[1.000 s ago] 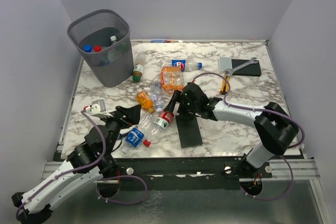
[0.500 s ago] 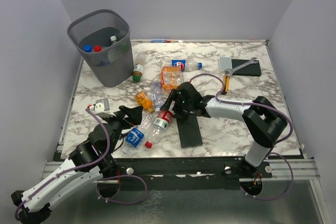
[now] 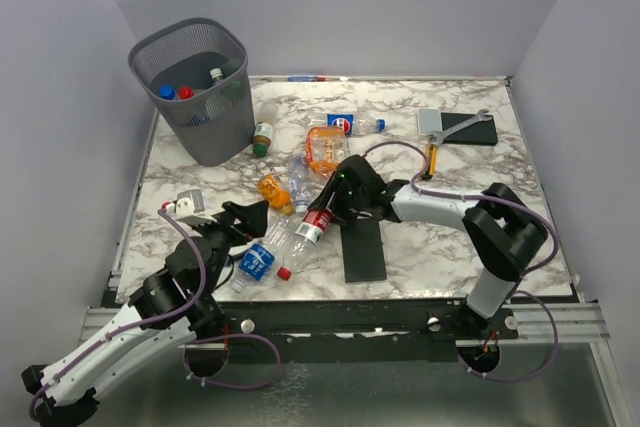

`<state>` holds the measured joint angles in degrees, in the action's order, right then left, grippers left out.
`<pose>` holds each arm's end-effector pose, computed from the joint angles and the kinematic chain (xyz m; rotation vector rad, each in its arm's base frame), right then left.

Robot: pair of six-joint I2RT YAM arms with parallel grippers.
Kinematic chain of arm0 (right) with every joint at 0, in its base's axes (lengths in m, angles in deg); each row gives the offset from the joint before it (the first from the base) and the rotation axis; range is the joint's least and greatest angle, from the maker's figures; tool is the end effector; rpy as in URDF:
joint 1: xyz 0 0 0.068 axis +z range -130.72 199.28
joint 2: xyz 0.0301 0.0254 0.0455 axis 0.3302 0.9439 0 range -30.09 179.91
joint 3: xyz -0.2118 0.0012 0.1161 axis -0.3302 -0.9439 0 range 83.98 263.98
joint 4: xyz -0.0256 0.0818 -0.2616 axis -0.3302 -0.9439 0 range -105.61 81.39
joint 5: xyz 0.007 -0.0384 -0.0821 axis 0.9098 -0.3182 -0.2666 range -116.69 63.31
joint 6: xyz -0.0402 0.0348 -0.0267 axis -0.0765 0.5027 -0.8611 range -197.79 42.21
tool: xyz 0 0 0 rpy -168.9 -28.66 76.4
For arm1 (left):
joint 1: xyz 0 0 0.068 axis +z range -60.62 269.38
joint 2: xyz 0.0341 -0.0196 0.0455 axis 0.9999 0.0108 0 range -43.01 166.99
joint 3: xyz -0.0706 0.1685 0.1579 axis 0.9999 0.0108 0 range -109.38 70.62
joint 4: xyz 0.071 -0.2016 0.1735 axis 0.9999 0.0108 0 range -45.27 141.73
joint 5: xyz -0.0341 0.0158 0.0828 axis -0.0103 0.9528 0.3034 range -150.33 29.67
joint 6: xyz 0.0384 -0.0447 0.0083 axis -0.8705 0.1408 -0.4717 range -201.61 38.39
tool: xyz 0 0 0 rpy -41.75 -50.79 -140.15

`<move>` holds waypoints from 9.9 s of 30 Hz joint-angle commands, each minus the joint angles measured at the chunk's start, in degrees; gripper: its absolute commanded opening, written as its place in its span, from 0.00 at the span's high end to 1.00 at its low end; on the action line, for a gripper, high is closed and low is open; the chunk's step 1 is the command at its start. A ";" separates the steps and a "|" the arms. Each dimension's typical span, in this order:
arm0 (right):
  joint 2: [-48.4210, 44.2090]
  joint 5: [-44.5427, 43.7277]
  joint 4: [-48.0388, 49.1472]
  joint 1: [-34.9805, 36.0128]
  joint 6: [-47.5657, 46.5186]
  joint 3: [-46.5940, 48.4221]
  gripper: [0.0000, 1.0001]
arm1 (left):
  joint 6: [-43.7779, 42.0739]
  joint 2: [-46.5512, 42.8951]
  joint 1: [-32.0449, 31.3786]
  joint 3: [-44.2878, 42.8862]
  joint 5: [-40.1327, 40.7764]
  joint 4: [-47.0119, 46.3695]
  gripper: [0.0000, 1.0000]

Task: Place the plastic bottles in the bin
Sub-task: Pick up the plastic bottle from the corner of the board, then place the plastic bottle at the center of the board.

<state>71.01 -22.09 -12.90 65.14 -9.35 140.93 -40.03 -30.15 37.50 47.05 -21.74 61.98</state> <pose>0.2556 0.2683 0.1149 0.4823 2.6243 0.9087 0.1114 -0.0979 0.2600 -0.3598 1.6651 -0.6658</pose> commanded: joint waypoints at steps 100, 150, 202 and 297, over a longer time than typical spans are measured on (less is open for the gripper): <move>-64.59 -13.46 2.58 -7.73 -22.49 -16.01 0.00 | -6.76 27.24 0.16 -12.49 -38.19 -39.10 1.00; -48.64 -2.04 -39.84 -7.72 -56.43 37.73 0.02 | -70.54 38.67 1.27 -32.60 -46.51 12.40 1.00; -34.28 14.50 -35.66 1.85 -67.92 12.26 0.48 | -131.37 35.20 -2.59 -37.91 -37.01 16.72 0.89; -81.09 -8.61 -12.66 1.86 -37.30 -19.10 0.00 | -60.39 90.38 41.05 -73.79 3.49 -74.12 1.00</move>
<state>-9.44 -26.31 -22.02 66.85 -45.83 121.50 -100.77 58.37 76.23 -26.11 -19.31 -5.58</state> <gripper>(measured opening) 0.998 0.377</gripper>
